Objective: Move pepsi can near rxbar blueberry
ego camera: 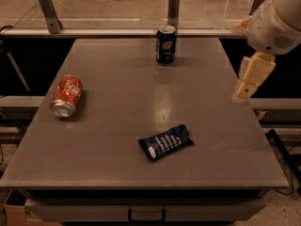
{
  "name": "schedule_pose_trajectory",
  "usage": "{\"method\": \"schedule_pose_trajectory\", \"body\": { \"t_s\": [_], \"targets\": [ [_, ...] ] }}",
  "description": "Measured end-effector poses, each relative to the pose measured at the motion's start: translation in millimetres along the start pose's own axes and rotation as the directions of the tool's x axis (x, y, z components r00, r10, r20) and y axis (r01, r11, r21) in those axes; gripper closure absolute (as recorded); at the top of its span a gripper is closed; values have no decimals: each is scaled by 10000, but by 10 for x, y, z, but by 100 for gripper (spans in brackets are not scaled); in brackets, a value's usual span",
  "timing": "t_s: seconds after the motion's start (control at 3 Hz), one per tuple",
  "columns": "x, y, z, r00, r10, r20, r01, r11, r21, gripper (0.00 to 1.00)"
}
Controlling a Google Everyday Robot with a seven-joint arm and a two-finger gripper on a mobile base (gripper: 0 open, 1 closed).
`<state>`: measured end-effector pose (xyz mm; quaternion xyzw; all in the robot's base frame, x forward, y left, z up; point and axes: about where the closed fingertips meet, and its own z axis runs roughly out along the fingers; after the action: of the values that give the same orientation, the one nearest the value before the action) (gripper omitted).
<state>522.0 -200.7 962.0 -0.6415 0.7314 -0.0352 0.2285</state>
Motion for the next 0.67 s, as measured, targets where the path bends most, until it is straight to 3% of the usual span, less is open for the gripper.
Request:
{"method": "schedule_pose_trajectory", "body": {
  "t_s": [0.33,0.67],
  "targets": [
    [-139,-578,381,9938,-72,1106,43,9996,263,0],
    [-376,-1080,802,9743,384,2218,-449,9987,243,0]
  ]
}}
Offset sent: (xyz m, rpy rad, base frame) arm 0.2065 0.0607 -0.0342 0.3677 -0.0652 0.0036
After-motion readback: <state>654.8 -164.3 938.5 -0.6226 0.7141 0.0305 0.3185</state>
